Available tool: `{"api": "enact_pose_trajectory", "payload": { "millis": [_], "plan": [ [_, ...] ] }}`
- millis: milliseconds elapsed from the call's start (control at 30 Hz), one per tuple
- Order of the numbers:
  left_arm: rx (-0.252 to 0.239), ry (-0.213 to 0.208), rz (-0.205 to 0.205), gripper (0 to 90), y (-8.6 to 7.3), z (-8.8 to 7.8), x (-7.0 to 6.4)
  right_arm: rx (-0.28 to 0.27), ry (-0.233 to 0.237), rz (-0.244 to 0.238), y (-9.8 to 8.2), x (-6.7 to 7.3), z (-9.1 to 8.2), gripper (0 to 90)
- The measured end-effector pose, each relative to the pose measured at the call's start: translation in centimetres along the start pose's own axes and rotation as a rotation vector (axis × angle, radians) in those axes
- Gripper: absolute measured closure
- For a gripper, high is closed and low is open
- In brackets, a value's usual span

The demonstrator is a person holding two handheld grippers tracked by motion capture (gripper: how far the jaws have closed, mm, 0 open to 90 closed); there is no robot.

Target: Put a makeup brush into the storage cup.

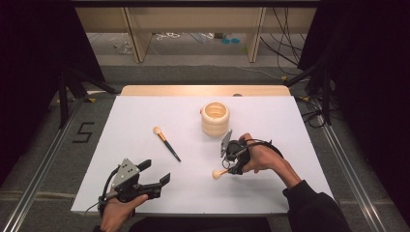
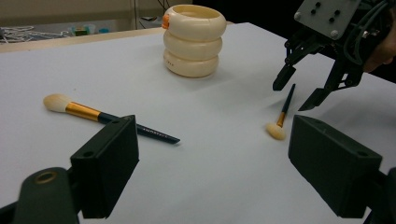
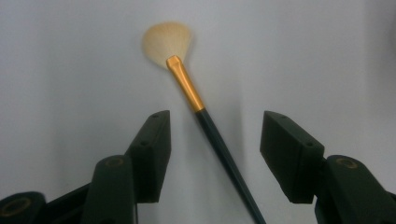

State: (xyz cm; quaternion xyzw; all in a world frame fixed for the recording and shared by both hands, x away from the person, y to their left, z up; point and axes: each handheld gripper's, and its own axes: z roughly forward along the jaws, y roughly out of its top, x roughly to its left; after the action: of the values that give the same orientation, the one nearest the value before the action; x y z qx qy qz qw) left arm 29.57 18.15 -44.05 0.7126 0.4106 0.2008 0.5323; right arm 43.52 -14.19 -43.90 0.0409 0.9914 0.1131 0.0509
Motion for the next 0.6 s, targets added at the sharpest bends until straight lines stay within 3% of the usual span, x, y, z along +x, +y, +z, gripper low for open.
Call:
{"api": "enact_pose_trajectory", "payload": {
  "millis": [33,67,167,233,367,600],
  "plan": [
    [0.0,0.0,-0.002,15.9,0.0,0.0,0.0,0.006,-0.007,-0.002,0.0,-0.1,0.1,46.4],
    [-0.001,0.001,-0.003,15.9,0.0,0.0,0.0,0.024,-0.01,-0.037,0.0,-0.3,0.1,47.2],
    [0.001,0.0,-0.001,16.0,0.0,0.0,0.0,0.028,0.014,-0.025,0.1,-0.2,0.3,49.7],
    [0.001,-0.001,-0.001,16.0,0.0,0.0,0.0,0.039,0.003,-0.056,0.1,-0.5,0.4,50.7],
    [0.0,-0.002,-0.001,15.9,0.0,0.0,0.0,0.049,0.02,-0.024,0.2,-0.4,0.8,52.7],
    [0.002,-0.001,-0.001,15.9,0.0,0.0,0.0,0.073,0.035,-0.038,0.3,-0.6,1.2,57.2]
  ]
}}
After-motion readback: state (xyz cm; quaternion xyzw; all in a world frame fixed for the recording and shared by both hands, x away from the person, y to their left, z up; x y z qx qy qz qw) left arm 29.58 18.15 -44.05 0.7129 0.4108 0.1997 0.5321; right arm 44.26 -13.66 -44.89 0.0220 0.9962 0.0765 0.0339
